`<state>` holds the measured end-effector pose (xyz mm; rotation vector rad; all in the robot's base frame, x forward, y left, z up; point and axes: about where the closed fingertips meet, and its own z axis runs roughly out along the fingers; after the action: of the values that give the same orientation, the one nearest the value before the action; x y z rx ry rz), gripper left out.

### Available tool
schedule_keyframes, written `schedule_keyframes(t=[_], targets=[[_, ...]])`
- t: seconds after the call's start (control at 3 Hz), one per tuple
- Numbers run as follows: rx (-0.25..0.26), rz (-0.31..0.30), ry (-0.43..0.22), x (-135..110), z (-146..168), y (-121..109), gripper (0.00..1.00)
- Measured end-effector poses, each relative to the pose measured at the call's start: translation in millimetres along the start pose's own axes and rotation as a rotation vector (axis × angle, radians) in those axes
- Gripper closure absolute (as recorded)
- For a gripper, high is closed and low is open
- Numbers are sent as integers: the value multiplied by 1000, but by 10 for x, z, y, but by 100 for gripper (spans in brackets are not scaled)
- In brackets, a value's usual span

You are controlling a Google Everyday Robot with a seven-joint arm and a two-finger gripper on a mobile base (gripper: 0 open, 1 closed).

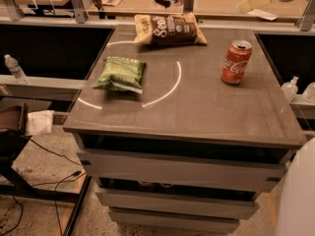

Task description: Move brown chip bag near coke can

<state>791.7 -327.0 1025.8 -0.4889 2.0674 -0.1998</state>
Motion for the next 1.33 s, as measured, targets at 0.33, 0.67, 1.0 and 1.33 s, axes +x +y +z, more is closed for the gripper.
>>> schedule_keyframes(t=[0.33,0.67,1.0,1.33], targets=[[-40,-32,25,21,80,188,0],[-133,-84,16,-10,143,583,0],[-170,-109,-14,-24,203,865,0],[-187,-138,-101,-104,248,1099,0]])
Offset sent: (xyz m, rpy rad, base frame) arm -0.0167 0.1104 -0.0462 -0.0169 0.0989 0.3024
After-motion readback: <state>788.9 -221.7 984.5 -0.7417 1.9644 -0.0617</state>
